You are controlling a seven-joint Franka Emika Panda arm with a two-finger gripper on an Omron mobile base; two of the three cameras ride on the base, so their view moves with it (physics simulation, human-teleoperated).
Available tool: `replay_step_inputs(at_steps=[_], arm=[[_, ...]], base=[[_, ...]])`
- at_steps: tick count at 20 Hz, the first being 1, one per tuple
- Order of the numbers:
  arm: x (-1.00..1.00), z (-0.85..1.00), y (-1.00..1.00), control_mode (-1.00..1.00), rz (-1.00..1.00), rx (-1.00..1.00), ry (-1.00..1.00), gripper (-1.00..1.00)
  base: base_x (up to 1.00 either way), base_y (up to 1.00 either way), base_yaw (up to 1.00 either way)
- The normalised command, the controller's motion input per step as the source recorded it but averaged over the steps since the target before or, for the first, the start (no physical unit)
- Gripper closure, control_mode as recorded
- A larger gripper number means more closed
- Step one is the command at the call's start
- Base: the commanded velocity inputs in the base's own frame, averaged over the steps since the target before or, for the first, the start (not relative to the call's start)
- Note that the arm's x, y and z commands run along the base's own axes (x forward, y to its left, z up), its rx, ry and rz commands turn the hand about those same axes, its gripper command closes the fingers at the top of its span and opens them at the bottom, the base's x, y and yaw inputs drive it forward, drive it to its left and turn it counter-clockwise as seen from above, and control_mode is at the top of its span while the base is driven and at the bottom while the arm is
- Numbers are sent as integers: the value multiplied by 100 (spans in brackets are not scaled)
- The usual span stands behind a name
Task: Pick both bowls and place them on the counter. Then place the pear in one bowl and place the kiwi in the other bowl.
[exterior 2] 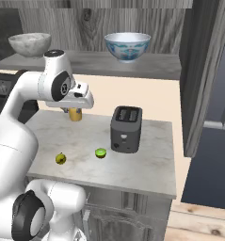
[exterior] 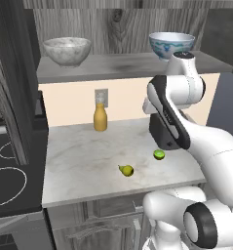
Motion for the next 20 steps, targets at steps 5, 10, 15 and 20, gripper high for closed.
replay_step_inputs(at_steps=[5,10,15,20], arm=[[0,0,11,-100,5,0,1,-100],[-12,15,0,-100,3,-9,-11,-100],[-26,49,-5,-100,2,-31,-19,-100],[-10,77,-1,-100,1,-27,-11,-100]], base=[[0,0,0],[0,0,0],[0,0,0],[0,0,0]])
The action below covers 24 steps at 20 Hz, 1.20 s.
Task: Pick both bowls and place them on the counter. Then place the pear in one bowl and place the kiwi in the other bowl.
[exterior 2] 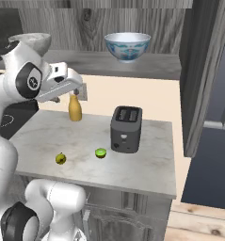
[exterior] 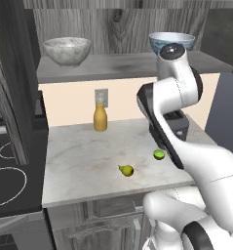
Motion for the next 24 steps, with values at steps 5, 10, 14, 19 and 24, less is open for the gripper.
replay_step_inputs(at_steps=[5,10,14,19,24], arm=[[-3,100,-23,-100,2,-22,0,-100],[17,85,-13,-100,6,-19,0,-100],[5,0,-14,-100,3,0,-3,-100],[43,3,-17,-100,2,0,-6,-100],[50,1,0,-100,3,-7,-8,-100]], base=[[0,0,0],[0,0,0],[0,0,0],[0,0,0],[0,0,0]])
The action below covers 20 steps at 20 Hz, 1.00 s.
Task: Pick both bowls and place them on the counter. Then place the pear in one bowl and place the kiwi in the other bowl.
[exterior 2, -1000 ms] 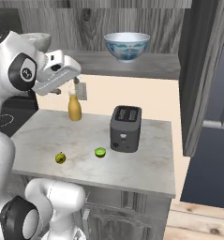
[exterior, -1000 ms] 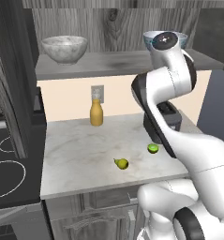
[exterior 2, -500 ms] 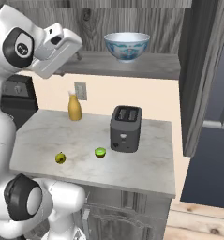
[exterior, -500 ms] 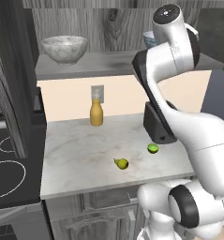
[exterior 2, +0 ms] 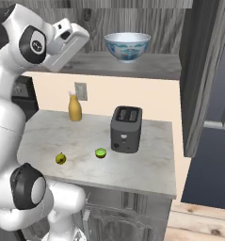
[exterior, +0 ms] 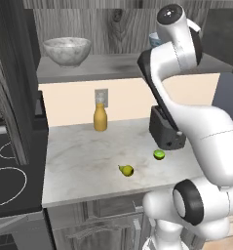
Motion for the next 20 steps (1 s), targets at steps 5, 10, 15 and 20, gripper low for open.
replay_step_inputs(at_steps=[5,10,15,20], arm=[[38,19,-6,-100,2,-4,-3,-100],[40,22,-4,-100,0,-4,2,-100],[36,-3,-6,-100,0,-1,4,-100],[58,0,-18,-100,0,0,0,-100]], base=[[0,0,0],[0,0,0],[0,0,0],[0,0,0]])
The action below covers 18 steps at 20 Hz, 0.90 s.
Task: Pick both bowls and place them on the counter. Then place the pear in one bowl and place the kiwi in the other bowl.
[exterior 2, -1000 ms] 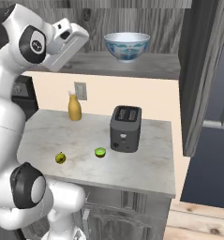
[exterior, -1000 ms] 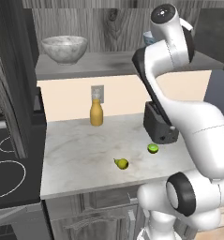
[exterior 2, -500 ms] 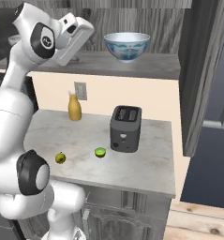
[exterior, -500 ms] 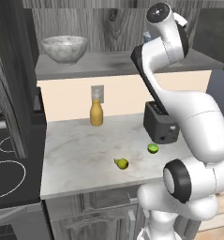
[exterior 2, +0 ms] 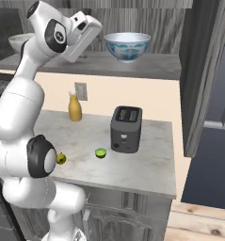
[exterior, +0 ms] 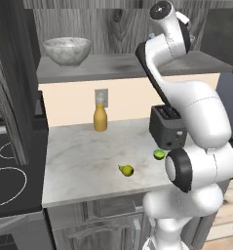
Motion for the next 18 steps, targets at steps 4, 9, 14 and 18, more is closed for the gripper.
replay_step_inputs(at_steps=[4,9,14,18], arm=[[64,-8,-11,-100,0,0,0,-100],[52,-3,-9,-100,2,0,0,-100],[37,0,-17,-100,0,0,0,-100],[39,0,-9,-100,0,0,2,-100]], base=[[0,0,0],[0,0,0],[0,0,0],[0,0,0]])
